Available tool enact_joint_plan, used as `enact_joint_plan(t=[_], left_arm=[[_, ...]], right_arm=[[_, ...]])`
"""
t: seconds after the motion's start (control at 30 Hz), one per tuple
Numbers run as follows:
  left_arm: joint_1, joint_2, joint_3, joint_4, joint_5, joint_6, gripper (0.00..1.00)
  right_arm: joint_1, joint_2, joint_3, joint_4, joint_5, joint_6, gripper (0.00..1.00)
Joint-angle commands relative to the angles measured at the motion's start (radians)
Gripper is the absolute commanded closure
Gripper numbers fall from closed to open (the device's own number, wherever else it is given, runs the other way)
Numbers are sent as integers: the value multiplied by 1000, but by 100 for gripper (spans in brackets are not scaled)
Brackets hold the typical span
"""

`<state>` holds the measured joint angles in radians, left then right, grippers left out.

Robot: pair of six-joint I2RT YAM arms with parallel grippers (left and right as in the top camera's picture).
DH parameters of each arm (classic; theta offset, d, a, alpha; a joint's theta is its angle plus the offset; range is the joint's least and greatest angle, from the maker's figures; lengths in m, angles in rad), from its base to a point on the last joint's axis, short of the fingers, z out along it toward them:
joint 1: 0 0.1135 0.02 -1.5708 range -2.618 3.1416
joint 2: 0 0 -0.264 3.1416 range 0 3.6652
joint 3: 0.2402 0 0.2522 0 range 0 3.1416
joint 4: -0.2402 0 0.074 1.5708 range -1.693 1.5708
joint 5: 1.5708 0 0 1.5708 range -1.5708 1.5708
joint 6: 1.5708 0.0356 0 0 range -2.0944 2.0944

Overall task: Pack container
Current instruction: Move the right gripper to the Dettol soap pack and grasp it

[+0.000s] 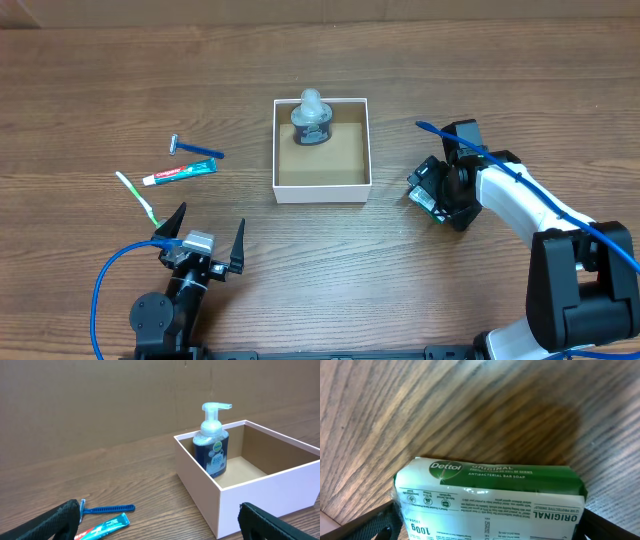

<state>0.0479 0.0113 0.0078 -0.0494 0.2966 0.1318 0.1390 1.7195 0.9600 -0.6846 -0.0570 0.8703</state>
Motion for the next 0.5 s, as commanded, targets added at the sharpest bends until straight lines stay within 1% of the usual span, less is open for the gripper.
enact_joint_plan(t=[0.0, 0.07, 0.17, 0.33, 0.47], left_arm=[[4, -6, -3, 1, 8, 11, 0], [4, -6, -3, 1, 8, 11, 0], [4, -6, -3, 1, 8, 11, 0], [4, -6, -3, 1, 8, 11, 0], [4, -6, -3, 1, 8, 11, 0]], right_arm=[[1, 2, -11, 33, -23, -66, 2], [1, 11, -11, 53, -23, -121, 15], [1, 11, -11, 78, -22, -175, 25], [1, 11, 7, 96, -12, -293, 25], [1, 3, 141, 15, -15, -368, 24]])
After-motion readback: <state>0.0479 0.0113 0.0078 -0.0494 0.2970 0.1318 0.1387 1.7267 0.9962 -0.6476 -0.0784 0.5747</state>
